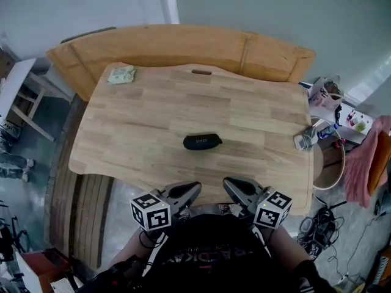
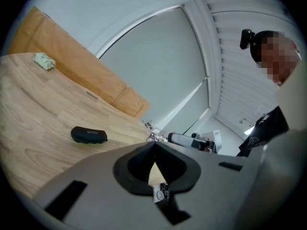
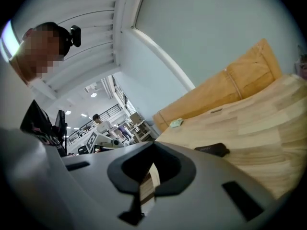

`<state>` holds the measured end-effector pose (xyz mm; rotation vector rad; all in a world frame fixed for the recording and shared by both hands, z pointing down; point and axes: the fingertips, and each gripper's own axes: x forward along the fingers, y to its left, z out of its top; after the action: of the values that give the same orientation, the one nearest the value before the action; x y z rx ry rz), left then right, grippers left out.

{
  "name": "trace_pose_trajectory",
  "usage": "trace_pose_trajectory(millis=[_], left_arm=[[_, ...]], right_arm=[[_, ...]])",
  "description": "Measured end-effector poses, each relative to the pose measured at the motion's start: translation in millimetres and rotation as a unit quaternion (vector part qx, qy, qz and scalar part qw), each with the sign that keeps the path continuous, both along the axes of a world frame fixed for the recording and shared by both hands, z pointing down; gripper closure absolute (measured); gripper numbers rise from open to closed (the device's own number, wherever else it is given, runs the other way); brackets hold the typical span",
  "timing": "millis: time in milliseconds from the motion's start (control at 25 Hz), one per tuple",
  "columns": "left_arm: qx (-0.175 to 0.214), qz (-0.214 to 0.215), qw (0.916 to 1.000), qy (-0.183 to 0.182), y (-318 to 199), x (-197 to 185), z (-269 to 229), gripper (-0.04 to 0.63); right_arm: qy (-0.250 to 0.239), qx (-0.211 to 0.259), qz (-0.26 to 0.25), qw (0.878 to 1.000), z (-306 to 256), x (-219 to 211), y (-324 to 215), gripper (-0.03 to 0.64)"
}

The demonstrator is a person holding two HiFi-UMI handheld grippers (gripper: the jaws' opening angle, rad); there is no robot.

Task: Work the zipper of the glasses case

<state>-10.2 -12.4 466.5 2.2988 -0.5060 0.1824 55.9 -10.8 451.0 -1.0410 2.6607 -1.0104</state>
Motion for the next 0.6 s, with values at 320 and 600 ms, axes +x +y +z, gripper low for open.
trace_pose_trajectory(millis=[320, 600], left_arm=[[0.0, -0.006, 1.0, -0.006, 0, -3, 1, 0.584], [0.001, -0.014, 0.9999, -0.007, -2, -5, -1, 0.584]], right_arm=[[-0.013, -0.016, -0.016, 1.0, 6, -9, 2, 0.601], [-0.007, -0.011, -0.035, 0.999, 4, -17, 0, 0.601]])
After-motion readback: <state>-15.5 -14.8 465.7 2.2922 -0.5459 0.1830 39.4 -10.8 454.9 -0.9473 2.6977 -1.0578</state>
